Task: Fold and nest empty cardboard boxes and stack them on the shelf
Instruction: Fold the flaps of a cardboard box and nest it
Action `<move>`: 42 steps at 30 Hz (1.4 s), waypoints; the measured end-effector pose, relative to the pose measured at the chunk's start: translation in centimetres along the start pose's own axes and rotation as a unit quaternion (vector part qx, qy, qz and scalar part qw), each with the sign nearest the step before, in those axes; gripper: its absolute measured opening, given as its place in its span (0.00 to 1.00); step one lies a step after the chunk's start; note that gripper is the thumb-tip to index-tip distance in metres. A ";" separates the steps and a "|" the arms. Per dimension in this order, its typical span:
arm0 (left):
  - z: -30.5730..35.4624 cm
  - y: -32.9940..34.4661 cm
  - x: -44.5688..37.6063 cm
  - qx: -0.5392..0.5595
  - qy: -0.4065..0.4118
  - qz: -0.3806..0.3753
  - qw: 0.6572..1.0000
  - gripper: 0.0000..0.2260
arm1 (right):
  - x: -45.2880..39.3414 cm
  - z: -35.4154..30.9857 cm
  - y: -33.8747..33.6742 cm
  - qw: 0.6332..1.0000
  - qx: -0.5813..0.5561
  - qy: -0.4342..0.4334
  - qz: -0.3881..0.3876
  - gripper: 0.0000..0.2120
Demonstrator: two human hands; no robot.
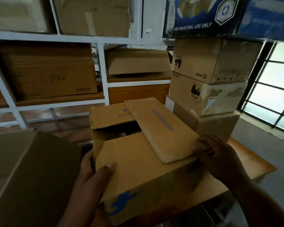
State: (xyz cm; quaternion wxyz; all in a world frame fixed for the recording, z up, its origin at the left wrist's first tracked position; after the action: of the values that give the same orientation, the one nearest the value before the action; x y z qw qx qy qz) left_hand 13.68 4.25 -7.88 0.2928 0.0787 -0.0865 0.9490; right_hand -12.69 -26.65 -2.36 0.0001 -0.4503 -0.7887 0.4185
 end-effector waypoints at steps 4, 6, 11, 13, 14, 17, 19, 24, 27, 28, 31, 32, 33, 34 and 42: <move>0.7 -0.7 -0.8 -0.055 -0.007 0.006 0.998 0.36 | -0.8 -0.9 -1.3 0.994 0.054 0.010 -0.096 0.46; 1.3 -0.8 -1.1 -0.087 -0.008 0.010 0.996 0.36 | -1.1 -1.5 -1.4 0.982 0.085 0.051 -0.162 0.43; 2.3 1.0 -0.9 -0.105 -0.007 0.011 0.994 0.25 | -1.1 -5.3 2.5 0.956 0.177 0.011 -0.233 0.61; 2.4 1.8 -0.7 -0.121 -0.013 0.027 0.992 0.21 | -0.7 -6.5 4.7 0.956 0.162 0.010 -0.245 0.61; 2.3 1.8 -0.7 -0.129 -0.019 0.041 0.991 0.20 | -0.7 -7.0 5.2 0.958 0.151 0.011 -0.242 0.59; 1.7 1.5 -0.3 -0.110 -0.030 0.069 0.991 0.17 | -1.1 -6.9 6.1 0.956 0.146 0.015 -0.253 0.55; 1.8 1.6 0.3 -0.107 -0.020 0.077 0.991 0.17 | -1.3 -6.5 6.3 0.951 0.145 0.004 -0.273 0.52; 0.8 1.7 3.0 -0.125 -0.013 0.134 0.983 0.06 | -2.3 -5.7 6.1 0.943 0.142 -0.064 -0.295 0.43; 0.9 0.6 4.8 -0.225 0.061 0.181 0.956 0.05 | -2.9 -6.0 6.4 0.925 0.144 -0.124 -0.330 0.31; 1.3 0.6 6.0 -0.267 0.099 0.201 0.937 0.07 | -3.1 -6.3 6.4 0.921 0.139 -0.138 -0.337 0.27; 2.8 2.6 10.1 -0.390 0.245 0.240 0.855 0.11 | -3.3 -7.7 7.0 0.913 0.124 -0.157 -0.356 0.21; 2.6 3.6 11.2 -0.398 0.282 0.222 0.844 0.10 | -3.1 -8.2 7.5 0.909 0.121 -0.164 -0.364 0.21; 2.6 4.6 12.2 -0.411 0.307 0.197 0.835 0.09 | -3.0 -8.8 7.9 0.904 0.119 -0.173 -0.371 0.20; 2.4 5.4 12.9 -0.421 0.333 0.169 0.826 0.08 | -2.9 -9.1 8.6 0.901 0.115 -0.181 -0.377 0.19; 2.4 5.3 11.9 -0.648 0.419 0.003 0.636 0.21 | -4.6 -8.5 8.6 0.886 0.059 -0.239 -0.392 0.20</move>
State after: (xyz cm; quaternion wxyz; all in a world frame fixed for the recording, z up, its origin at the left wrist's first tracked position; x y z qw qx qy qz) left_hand 1.17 5.90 -3.82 0.2712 -0.5373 -0.5473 0.5816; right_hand -0.64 -22.19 -0.73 0.0019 0.0100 -0.8507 0.5256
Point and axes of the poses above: each hand's wrist, its own x-axis away from the middle knuckle, its own y-axis out of the palm, z = x × y, the point moved 8 cm from there along -x, towards the middle knuckle, and after that the axes turned 13 degrees about -x, right-handed, at the moved point
